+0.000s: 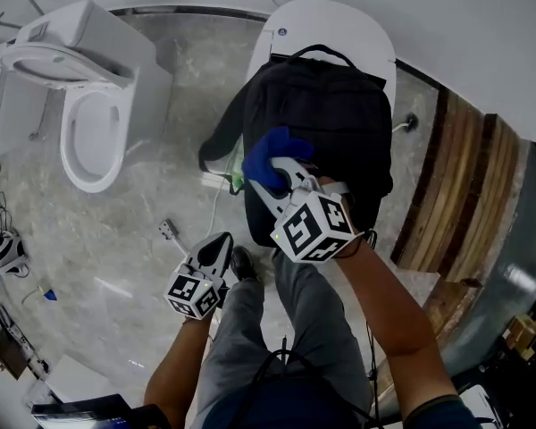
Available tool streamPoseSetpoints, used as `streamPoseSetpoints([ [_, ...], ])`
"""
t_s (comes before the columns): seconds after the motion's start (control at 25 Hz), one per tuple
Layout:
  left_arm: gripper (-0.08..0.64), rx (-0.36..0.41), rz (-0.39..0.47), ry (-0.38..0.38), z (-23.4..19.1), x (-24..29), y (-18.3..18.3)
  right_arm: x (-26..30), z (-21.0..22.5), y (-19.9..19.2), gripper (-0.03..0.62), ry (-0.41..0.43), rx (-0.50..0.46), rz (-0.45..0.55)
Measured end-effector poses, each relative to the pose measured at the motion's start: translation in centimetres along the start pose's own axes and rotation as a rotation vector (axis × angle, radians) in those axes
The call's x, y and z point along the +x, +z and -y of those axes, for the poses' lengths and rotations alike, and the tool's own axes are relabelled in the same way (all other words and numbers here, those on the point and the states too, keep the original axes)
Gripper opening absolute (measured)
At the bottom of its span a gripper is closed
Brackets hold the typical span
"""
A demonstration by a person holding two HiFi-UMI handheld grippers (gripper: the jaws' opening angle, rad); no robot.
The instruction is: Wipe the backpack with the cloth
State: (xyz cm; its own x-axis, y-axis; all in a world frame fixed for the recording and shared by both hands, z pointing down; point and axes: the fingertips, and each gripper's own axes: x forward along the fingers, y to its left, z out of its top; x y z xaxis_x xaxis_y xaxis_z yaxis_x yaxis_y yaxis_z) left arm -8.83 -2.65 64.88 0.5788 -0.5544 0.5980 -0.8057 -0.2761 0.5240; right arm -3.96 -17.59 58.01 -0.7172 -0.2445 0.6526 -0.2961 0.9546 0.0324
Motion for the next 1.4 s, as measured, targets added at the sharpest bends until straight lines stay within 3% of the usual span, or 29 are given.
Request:
streamPoseSetpoints([
  [0.12, 0.003, -0.004, 0.014, 0.005, -0.1, -0.3, 0.4, 0.9, 4.5, -0.6, 0.017, -0.016, 0.061, -0.047],
  [0.28, 0.003, -0.008, 0.02, 0.012, -0.2, -0.5, 0.5, 1.2, 7.0, -0.8, 0.017, 0.061, 0.11, -0.067],
  [0.4, 0.003, -0.008, 0.02, 0.016, -0.4, -0.5, 0.7, 1.0, 9.4, -2.3, 0.017, 0.042, 0.107, -0.112],
  [0.52, 0.003, -0.003, 0.021, 0.015, 0.0, -0.4, 1.2, 0.2, 12.0, -4.5, 0.017, 0.018, 0.185, -0.158],
  [0.64, 0.003, 0.003, 0.026, 0.009, 0.4, -0.3, 1.9, -1.7, 14.2, -7.5, 0.017, -0.062, 0.205, -0.249],
  [0.92, 0.003, 0.021, 0.018, -0.01, 1.2, 0.2, 3.0, -8.2, 16.5, -12.3, 0.017, -0.297, 0.395, -0.221],
  [1.08, 0.003, 0.037, 0.013, -0.03, 2.0, 0.5, 3.9, -12.1, 15.0, -14.8, 0.017, -0.427, 0.496, -0.182],
  [1.4, 0.003, 0.085, 0.019, -0.069, 3.9, -0.3, 6.2, -15.9, 8.5, -16.6, 0.017, -0.55, 0.696, -0.052],
])
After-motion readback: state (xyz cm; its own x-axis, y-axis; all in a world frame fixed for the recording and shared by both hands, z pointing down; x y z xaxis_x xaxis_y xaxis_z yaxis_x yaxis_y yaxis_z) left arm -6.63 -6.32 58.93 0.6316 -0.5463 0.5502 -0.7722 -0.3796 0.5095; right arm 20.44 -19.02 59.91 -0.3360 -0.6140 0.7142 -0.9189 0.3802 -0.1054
